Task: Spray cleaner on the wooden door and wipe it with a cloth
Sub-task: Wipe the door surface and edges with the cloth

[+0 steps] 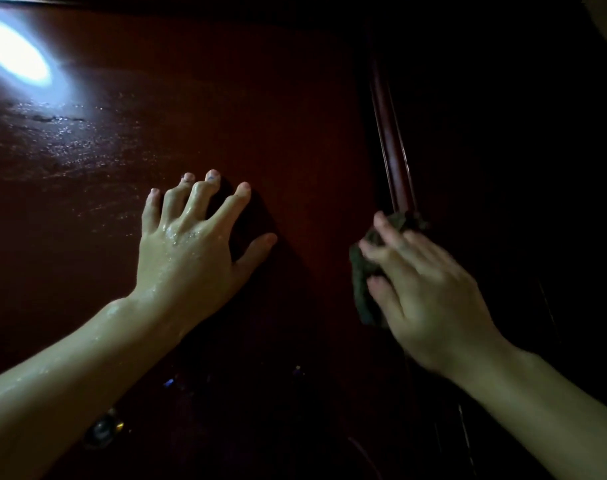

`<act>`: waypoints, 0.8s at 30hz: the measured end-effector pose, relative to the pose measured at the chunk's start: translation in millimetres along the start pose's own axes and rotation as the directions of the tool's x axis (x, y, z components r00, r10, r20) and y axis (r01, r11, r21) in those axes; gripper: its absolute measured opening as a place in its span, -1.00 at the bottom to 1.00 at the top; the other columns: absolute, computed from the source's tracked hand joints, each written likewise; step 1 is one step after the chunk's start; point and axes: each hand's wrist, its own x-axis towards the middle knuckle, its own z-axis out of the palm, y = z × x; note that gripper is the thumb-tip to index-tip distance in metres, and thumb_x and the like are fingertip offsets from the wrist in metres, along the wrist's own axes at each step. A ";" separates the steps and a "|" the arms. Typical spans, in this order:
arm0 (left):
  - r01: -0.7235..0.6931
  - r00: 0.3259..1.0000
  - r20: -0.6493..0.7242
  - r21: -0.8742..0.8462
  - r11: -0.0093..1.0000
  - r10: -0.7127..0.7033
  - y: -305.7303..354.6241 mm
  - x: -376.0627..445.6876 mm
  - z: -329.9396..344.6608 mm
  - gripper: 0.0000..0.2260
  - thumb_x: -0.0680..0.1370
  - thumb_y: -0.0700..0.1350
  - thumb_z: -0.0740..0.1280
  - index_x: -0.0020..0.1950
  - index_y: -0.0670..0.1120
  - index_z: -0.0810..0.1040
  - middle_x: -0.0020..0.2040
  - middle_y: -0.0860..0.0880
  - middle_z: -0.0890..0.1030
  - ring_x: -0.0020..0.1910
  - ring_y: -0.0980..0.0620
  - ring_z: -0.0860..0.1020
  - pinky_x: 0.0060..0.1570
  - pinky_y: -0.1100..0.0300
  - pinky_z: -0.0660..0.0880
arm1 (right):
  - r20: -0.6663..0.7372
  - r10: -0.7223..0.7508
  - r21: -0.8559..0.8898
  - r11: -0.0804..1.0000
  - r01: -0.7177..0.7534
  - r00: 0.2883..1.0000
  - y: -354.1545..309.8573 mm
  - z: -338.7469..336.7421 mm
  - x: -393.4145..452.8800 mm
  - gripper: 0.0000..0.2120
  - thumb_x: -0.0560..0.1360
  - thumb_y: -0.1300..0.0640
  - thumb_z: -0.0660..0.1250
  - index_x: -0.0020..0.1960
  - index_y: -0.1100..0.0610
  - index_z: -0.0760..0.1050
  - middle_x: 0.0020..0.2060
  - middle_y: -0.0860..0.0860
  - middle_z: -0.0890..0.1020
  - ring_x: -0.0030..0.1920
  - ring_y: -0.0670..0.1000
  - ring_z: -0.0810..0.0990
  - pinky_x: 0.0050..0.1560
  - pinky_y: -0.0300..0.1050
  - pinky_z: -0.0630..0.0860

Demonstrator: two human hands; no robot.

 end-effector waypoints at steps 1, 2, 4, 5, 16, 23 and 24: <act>-0.003 1.000 -0.001 0.000 1.000 0.003 0.4 -1.4 -0.6 -0.35 0.48 0.37 0.01 0.45 0.04 0.34 0.46 -0.16 0.33 0.46 -0.25 0.23 0.40 -0.28 0.14 | -0.015 0.084 -0.004 0.996 -0.084 0.996 -2.9 0.5 12.3 -0.53 0.55 -0.08 0.02 0.39 0.01 0.38 0.48 0.05 0.28 0.43 0.13 0.33 0.43 -0.05 0.12; -0.007 1.000 -0.002 -0.001 1.000 0.007 0.8 -2.6 -1.3 -0.35 0.48 0.37 0.01 0.45 0.04 0.34 0.45 -0.16 0.34 0.46 -0.25 0.24 0.39 -0.28 0.14 | -0.027 0.159 0.010 0.987 -0.159 0.987 -9.5 2.4 19.4 -0.51 0.56 -0.07 0.00 0.43 0.02 0.33 0.50 0.06 0.24 0.45 0.14 0.29 0.44 -0.07 0.07; -0.016 1.000 0.003 -0.005 1.000 0.016 0.9 -5.4 -3.5 -0.36 0.48 0.37 0.01 0.44 0.04 0.35 0.45 -0.16 0.34 0.45 -0.24 0.25 0.40 -0.27 0.16 | -0.061 0.186 0.008 0.982 -0.186 0.981 -35.5 9.6 12.9 -0.49 0.55 -0.04 0.02 0.46 0.05 0.30 0.50 0.08 0.25 0.43 0.19 0.31 0.41 0.01 0.16; -0.025 1.000 0.006 -0.003 1.000 0.025 0.8 -8.0 -4.2 -0.37 0.49 0.36 0.02 0.44 0.05 0.36 0.45 -0.15 0.35 0.45 -0.23 0.26 0.39 -0.26 0.17 | -0.057 0.117 -0.011 0.993 -0.118 0.992 -51.7 14.5 0.6 -0.49 0.54 -0.03 0.04 0.45 0.07 0.32 0.48 0.09 0.28 0.39 0.22 0.36 0.39 0.06 0.22; -0.210 0.969 0.118 -0.078 0.975 0.218 -34.6 -40.0 -26.8 -0.55 0.57 0.16 0.16 0.44 0.07 0.38 0.46 -0.12 0.34 0.43 -0.17 0.28 0.37 -0.10 0.18 | -0.084 0.269 0.041 0.963 -0.267 0.959 -88.1 24.0 -8.9 -0.49 0.56 -0.02 0.02 0.48 0.05 0.27 0.51 0.08 0.21 0.43 0.24 0.28 0.40 0.04 0.18; -0.192 0.971 0.115 -0.153 0.969 0.211 -56.9 -58.9 -34.5 -0.49 0.50 0.12 0.26 0.45 0.06 0.37 0.46 -0.11 0.32 0.40 -0.17 0.26 0.31 -0.19 0.26 | 0.019 -0.064 0.028 0.998 0.063 0.998 -128.3 38.4 -28.5 -0.54 0.52 0.02 0.10 0.38 0.08 0.41 0.47 0.11 0.31 0.35 0.21 0.40 0.39 0.11 0.25; -0.172 0.976 0.108 -0.141 0.975 0.188 -64.6 -62.9 -36.5 -0.45 0.50 0.17 0.26 0.47 0.05 0.34 0.46 -0.12 0.30 0.40 -0.17 0.25 0.31 -0.19 0.25 | -0.013 0.014 0.006 1.000 -0.014 1.000 -118.1 36.9 -23.0 -0.52 0.52 0.01 0.09 0.42 0.06 0.37 0.48 0.09 0.29 0.36 0.22 0.39 0.38 0.12 0.27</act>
